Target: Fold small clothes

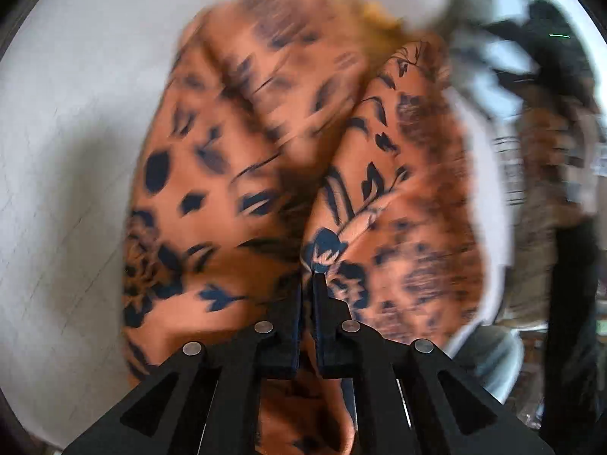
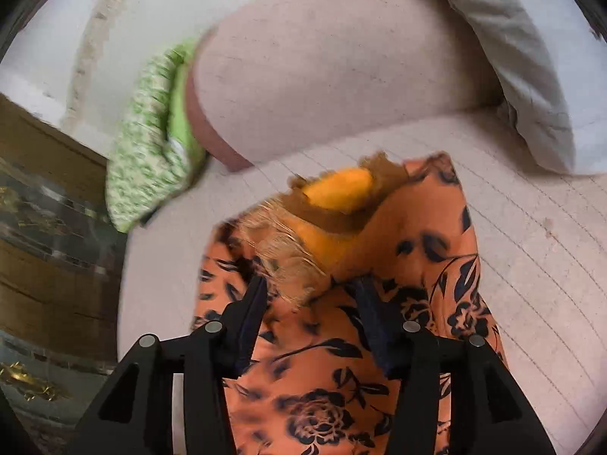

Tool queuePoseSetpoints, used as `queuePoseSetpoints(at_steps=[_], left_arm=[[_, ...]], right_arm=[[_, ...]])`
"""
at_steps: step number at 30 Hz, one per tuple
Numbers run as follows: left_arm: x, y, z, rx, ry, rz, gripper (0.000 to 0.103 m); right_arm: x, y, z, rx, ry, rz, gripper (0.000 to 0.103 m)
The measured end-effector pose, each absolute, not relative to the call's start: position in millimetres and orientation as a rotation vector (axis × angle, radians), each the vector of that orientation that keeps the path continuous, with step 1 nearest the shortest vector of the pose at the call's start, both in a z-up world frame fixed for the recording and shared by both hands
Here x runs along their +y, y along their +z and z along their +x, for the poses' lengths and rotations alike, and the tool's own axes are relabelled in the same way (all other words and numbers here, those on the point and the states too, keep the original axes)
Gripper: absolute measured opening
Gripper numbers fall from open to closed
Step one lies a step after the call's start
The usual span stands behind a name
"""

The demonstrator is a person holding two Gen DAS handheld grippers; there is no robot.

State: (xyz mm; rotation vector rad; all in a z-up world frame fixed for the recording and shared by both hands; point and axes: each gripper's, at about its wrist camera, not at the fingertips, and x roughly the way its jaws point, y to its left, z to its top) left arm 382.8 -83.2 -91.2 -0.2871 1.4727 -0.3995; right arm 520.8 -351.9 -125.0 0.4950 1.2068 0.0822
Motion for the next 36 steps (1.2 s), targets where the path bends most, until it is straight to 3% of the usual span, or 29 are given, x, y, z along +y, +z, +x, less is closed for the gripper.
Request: queuePoseSetpoints(at_steps=[4,6,9,11,13,15,16,17,18,19,24,28,33,35,36], left_arm=[[-102.7,-92.3,383.5,1.454,-0.414,-0.234,0.007],[-111.6,-91.8,377.8,1.441,-0.428,-0.188,0.023],[-117.8,-91.8,368.5,1.448,-0.413,-0.170,0.025],[-123.5,-93.1,367.5,1.454,-0.404,-0.161,0.025],[-133.6,-98.4,367.4,1.451,-0.411,-0.157,0.025],[-139.0,-100.2,366.1,1.447,-0.419,-0.133,0.025],[-143.0,-101.7,365.1,1.447,-0.423,-0.124,0.025],[-143.6,-101.8,364.3,1.446,-0.439,-0.126,0.020],[-145.2,-101.4,363.5,1.443,-0.461,-0.135,0.008],[-148.0,-99.1,361.9,1.436,-0.500,-0.162,0.006],[-158.0,-77.1,359.7,1.328,-0.718,-0.326,0.006],[-167.2,-99.5,374.6,1.372,-0.604,-0.280,0.010],[-167.1,-95.9,367.6,1.391,-0.629,-0.225,0.040],[-165.5,-83.4,358.8,1.352,-0.678,-0.214,0.049],[-163.9,-76.9,354.2,1.332,-0.703,-0.226,0.055]], right_arm=[[-369.5,-111.5,494.5,1.171,0.018,0.320,0.058],[-378.2,-124.5,484.6,1.231,-0.002,0.241,0.059],[-386.8,-155.3,470.3,1.319,-0.003,0.161,0.057],[-388.3,-176.2,468.1,1.350,0.018,0.201,0.047],[-379.2,-190.0,471.7,1.366,0.025,0.171,0.045],[-370.8,-201.3,476.3,1.365,-0.031,0.079,0.015],[-371.8,-204.0,476.5,1.384,-0.043,0.075,0.005],[-374.8,-195.6,473.6,1.348,-0.034,0.100,0.005],[-377.6,-186.0,469.9,1.316,-0.025,0.111,0.005],[-385.9,-168.8,462.0,1.271,-0.022,0.145,0.004],[-450.3,-129.9,429.8,1.140,-0.035,0.378,0.004],[-503.7,-191.9,428.9,1.233,-0.102,0.599,0.007],[-492.2,-175.1,405.7,1.177,-0.111,0.599,0.021],[-478.7,-148.8,396.1,1.131,-0.116,0.523,0.042],[-471.7,-138.6,393.3,1.114,-0.091,0.516,0.045]])
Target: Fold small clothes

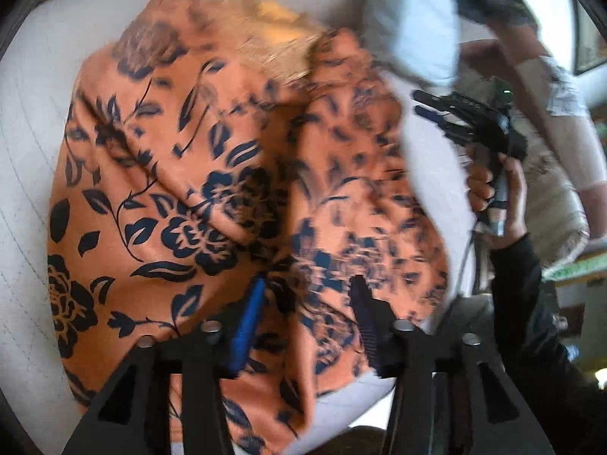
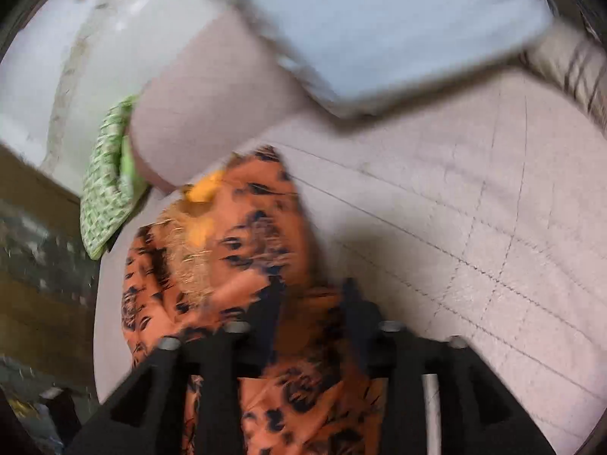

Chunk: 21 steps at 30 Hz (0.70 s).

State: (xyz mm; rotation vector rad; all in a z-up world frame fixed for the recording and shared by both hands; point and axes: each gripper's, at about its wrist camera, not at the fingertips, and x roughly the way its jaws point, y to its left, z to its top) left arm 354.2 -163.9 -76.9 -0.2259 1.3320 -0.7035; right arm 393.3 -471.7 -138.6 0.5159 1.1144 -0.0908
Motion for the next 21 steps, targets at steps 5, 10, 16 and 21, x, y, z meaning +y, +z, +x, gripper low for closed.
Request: queuePoseSetpoints(at_steps=[5,10,16,21], left_arm=[[-175.9,-79.2,343.0,1.339,-0.736,-0.181,0.062],[-208.6,-98.1,321.4,1.423,-0.739,0.046,0.060],[-200.4,-116.8,340.0,1.484,-0.650,-0.033,0.006],[-146.0,-82.6,365.1,1.350,-0.798,-0.447,0.003]], right_arm=[[-409.1,-122.0,380.2,1.159,0.095,0.520,0.046],[-375.9,-159.5,331.5,1.267,0.093,0.569,0.046],[-341.7,-210.6,319.0,1.343,0.066,0.658,0.030],[-341.1,-199.3,330.2,1.283,0.028,0.674,0.006]])
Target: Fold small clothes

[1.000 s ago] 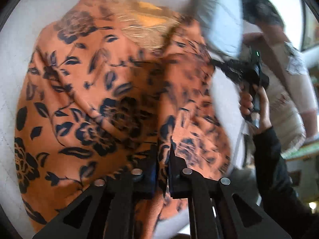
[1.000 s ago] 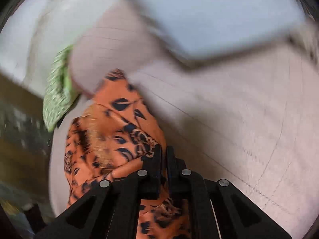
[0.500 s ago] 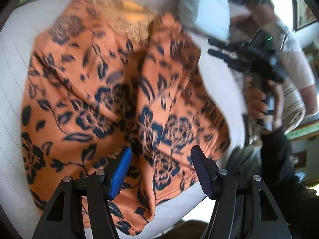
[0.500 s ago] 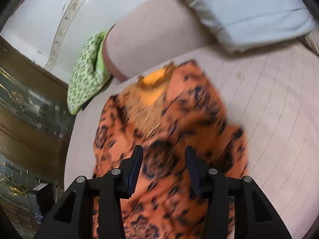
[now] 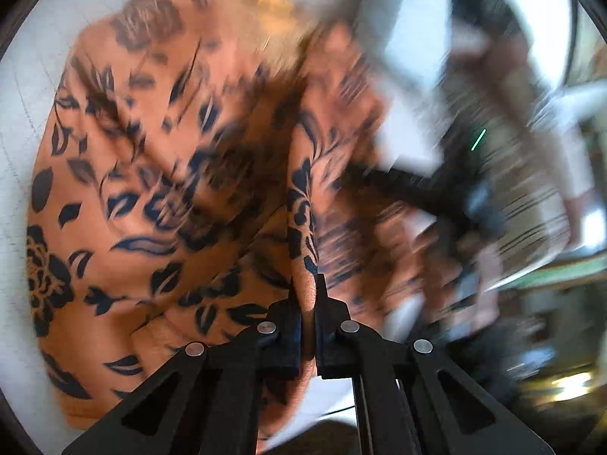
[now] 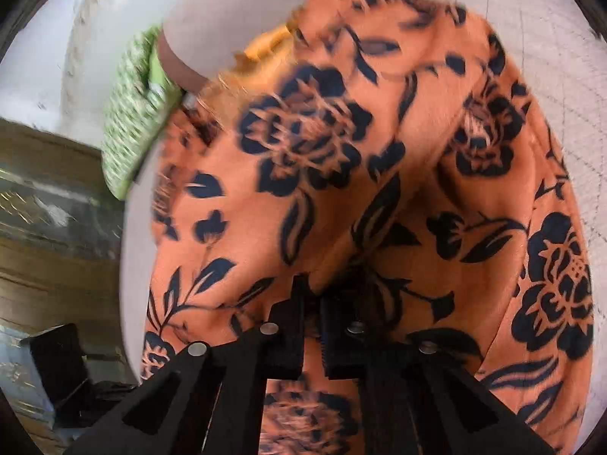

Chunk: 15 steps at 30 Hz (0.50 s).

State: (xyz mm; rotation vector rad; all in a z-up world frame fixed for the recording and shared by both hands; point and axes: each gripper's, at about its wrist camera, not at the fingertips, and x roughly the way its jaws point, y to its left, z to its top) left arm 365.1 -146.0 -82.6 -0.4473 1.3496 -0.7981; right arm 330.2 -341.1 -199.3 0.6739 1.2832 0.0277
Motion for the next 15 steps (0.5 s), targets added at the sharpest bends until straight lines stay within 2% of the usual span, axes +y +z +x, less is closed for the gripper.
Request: queuePoseSetpoints(at_steps=[4,6,10,13,14,15], left_arm=[[-96.7,-82.7,389.2,1.284,-0.721,-0.639,0.004],[-75.6,-109.1,406.3,1.341,-0.519,-0.652,0.017],[-77.9,-141.4,411.1,1.467,-0.313,-0.515,0.024],[-89.6,-141.3,399.7,1.487,-0.363,-0.489,0.028],[-96.0,-136.8,395.5,1.475,-0.386,-0.460,0.039],[-104.9,-132.5,392.1,1.463,-0.398,-0.407,0.054]], right_arm=[[-336.4,-161.3,324.3,1.221,0.025,0.659,0.005],[-337.5,-165.4,326.4,1.238,0.011,0.669,0.010],[-324.3,-198.0,327.3,1.325,-0.030,0.603,0.019],[-323.4,-197.4,304.7,1.303,0.015,0.650,0.024],[-324.0,-193.9,298.8,1.292,0.015,0.639,0.026],[-325.5,-189.2,293.4,1.275,0.014,0.631,0.027]])
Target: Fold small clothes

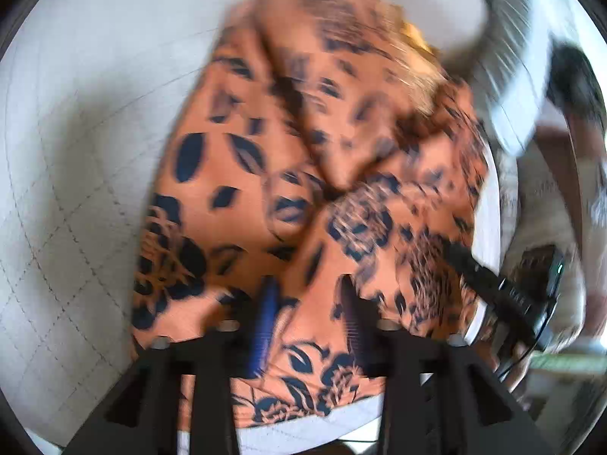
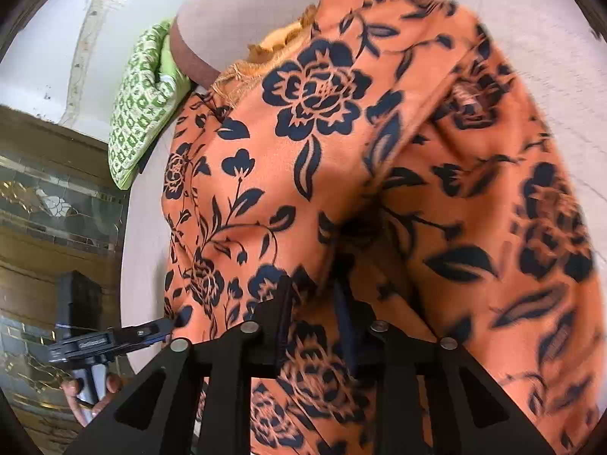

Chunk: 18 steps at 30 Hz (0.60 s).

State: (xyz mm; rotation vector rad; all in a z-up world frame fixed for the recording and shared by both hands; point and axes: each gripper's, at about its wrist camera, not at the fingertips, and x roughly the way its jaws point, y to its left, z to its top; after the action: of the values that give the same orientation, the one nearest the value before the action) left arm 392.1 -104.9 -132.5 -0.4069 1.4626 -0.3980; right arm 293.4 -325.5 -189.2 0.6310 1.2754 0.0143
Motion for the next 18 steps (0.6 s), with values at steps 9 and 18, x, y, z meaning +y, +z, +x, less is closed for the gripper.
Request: queuePoseSetpoints(at_steps=[9,18], left_arm=[[-166.7,-141.1,378.3,1.442,-0.287,-0.102,0.057],[-179.3,-143.8,384.8,1.432,-0.298,-0.075,0.049]], right_arm=[[-377.1,-138.1,366.8,1.169,-0.026,0.493,0.048],[-405.7,-157.1,526.3,1.268,-0.182,0.370,0.061]])
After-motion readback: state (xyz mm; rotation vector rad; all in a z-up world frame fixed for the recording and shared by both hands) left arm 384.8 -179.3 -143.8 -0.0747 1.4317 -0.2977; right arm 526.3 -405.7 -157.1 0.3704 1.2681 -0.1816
